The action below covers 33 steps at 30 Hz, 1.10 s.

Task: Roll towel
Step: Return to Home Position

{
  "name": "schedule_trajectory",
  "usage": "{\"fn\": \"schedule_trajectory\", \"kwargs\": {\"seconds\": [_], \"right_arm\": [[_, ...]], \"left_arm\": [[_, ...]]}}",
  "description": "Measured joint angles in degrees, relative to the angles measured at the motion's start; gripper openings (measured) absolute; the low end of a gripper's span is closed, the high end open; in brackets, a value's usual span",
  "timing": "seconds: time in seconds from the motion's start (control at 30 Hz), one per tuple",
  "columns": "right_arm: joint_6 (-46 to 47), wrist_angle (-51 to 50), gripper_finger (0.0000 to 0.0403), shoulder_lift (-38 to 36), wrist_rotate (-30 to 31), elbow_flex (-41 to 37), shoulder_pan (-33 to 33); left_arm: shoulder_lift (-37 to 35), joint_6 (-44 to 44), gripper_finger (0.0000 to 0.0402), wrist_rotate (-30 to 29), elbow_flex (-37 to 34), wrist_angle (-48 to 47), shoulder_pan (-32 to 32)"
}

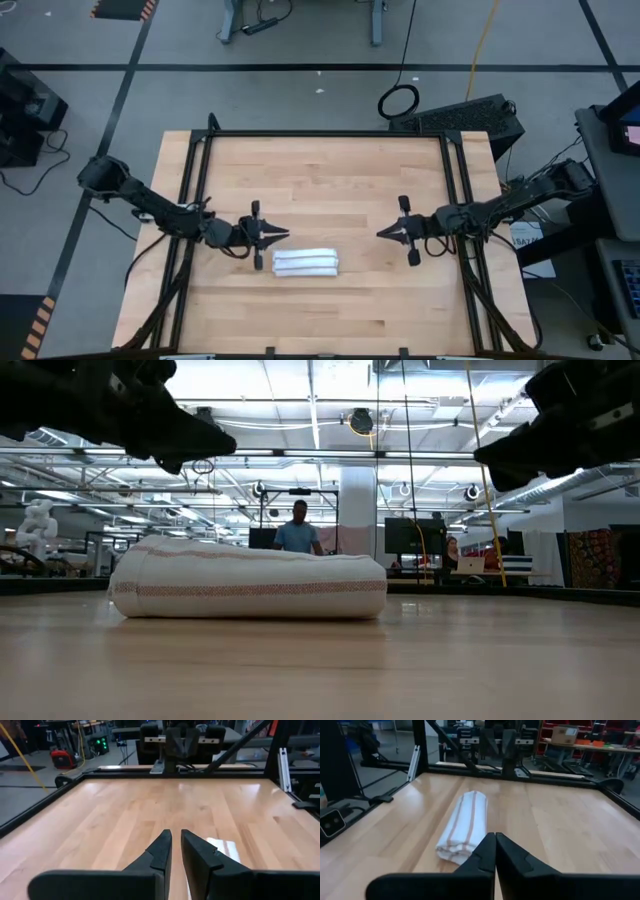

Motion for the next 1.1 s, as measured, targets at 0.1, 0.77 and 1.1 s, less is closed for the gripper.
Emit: {"fn": "schedule_trajectory", "kwargs": {"seconds": [0.1, 0.77, 1.1], "right_arm": [[-1.35, 2.81, 0.0, 0.0, 0.0, -1.69, 0.0], [-2.86, 11.5, 0.0, 0.02, 0.46, -7.64, 0.0], [-2.94, 11.69, 0.0, -0.02, 0.54, -7.64, 0.0]], "left_arm": [[-0.04, 0.0, 0.0047, 0.0, -1.07, 0.53, 0.02], [-0.13, -1.55, 0.0047, 0.17, -17.1, 20.51, -0.02], [-1.71, -1.06, 0.0032, 1.24, -17.63, 20.1, -1.04]]}}
